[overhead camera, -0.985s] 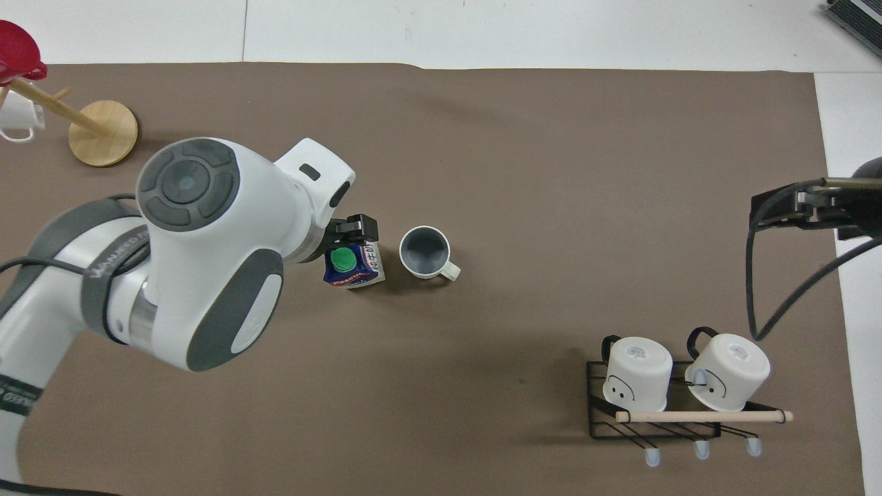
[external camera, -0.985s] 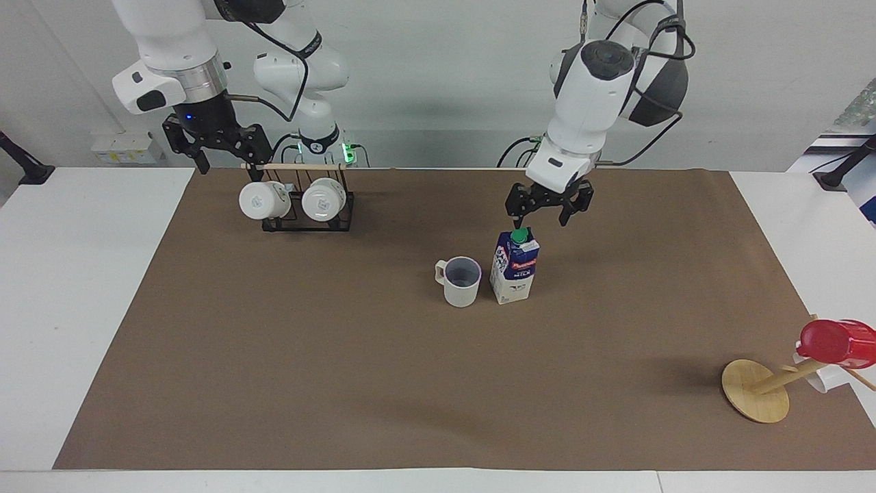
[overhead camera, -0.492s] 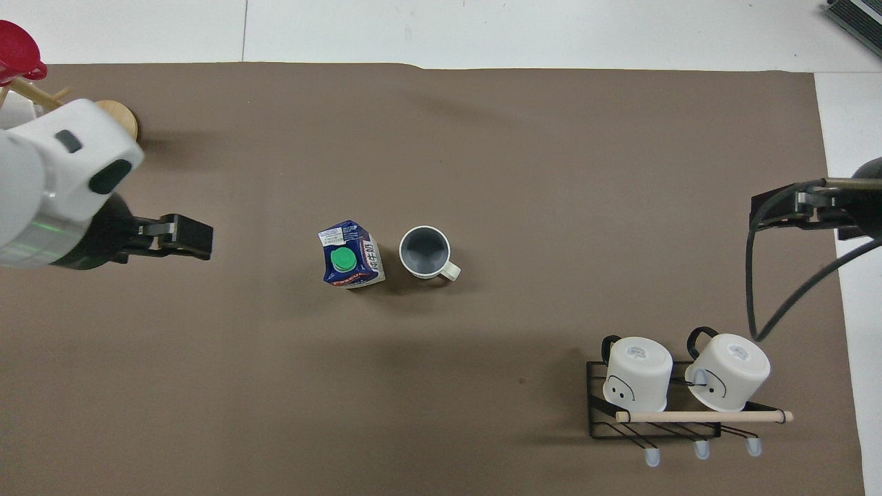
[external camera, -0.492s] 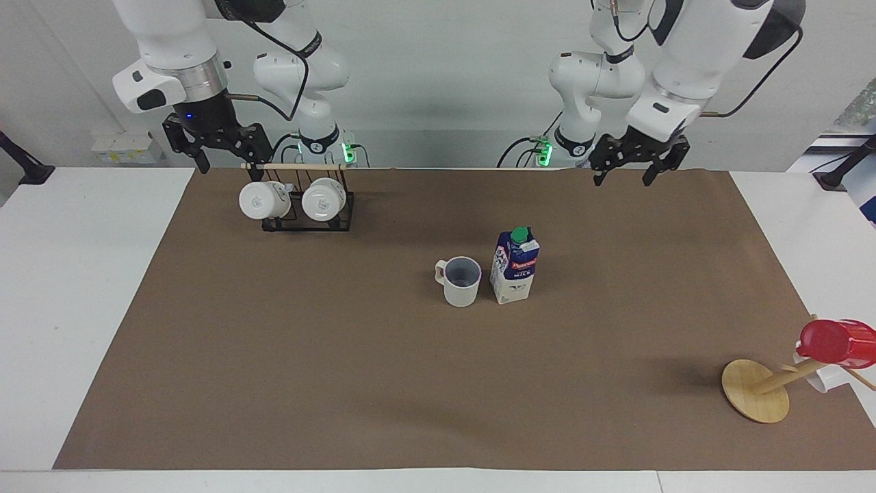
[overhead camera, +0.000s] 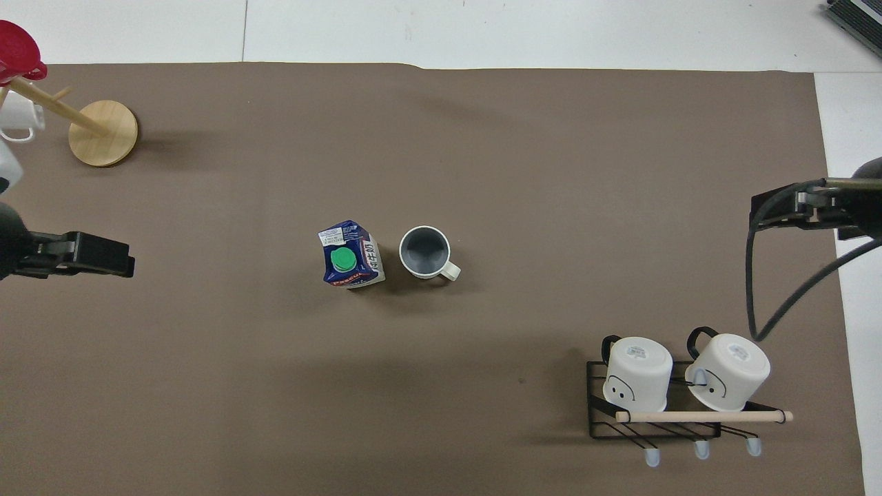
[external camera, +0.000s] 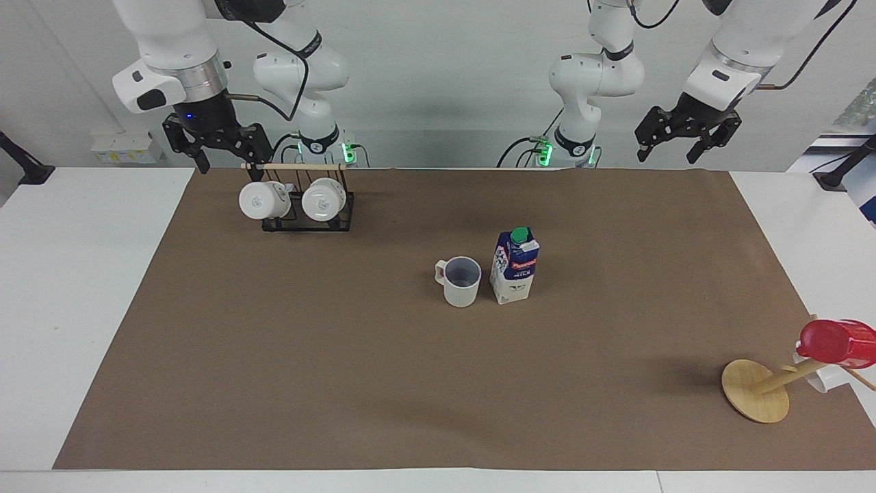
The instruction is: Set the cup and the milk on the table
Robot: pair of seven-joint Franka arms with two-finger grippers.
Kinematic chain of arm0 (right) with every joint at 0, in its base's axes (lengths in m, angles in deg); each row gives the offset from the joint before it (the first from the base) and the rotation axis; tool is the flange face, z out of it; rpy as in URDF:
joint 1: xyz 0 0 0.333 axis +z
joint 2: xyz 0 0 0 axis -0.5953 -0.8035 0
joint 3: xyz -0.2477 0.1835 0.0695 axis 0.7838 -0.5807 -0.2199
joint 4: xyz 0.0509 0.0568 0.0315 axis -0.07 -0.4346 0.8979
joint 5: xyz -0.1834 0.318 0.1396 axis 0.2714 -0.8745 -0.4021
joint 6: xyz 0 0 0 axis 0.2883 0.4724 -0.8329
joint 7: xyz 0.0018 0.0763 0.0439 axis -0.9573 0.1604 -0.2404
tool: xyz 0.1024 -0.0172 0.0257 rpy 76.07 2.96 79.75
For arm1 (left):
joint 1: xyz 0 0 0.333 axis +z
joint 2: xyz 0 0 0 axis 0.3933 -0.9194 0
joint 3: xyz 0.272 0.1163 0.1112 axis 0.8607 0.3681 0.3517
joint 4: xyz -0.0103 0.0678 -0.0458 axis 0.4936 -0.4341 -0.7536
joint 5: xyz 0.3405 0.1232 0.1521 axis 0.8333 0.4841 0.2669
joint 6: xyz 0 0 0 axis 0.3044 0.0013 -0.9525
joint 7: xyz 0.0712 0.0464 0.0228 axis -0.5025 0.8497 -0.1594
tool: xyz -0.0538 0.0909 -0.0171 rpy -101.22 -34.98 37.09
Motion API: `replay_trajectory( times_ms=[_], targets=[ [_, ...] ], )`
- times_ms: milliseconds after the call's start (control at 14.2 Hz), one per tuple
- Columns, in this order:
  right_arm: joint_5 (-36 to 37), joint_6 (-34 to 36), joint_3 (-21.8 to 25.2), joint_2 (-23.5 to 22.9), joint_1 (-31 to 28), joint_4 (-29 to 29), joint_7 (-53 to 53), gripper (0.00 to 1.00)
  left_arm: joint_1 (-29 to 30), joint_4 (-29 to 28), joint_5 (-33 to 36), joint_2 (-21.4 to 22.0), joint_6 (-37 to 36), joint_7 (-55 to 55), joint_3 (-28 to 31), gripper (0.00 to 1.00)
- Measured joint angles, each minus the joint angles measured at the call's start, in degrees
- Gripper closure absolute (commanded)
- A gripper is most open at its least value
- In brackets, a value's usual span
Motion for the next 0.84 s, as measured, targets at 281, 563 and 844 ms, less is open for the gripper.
replay_trajectory(
  times_ms=[281, 563, 844],
  targets=[
    [0.0, 0.0, 0.0, 0.0, 0.0, 0.0, 0.0, 0.0, 0.07, -0.01, 0.0, -0.02, 0.01, 0.0, 0.1, 0.0],
    [0.0, 0.0, 0.0, 0.0, 0.0, 0.0, 0.0, 0.0, 1.01, -0.01, 0.0, -0.02, 0.08, 0.0, 0.26, 0.0],
    [0.0, 0.0, 0.0, 0.0, 0.0, 0.0, 0.0, 0.0, 1.71, -0.01, 0.0, -0.02, 0.09, 0.0, 0.3, 0.0]
  ],
)
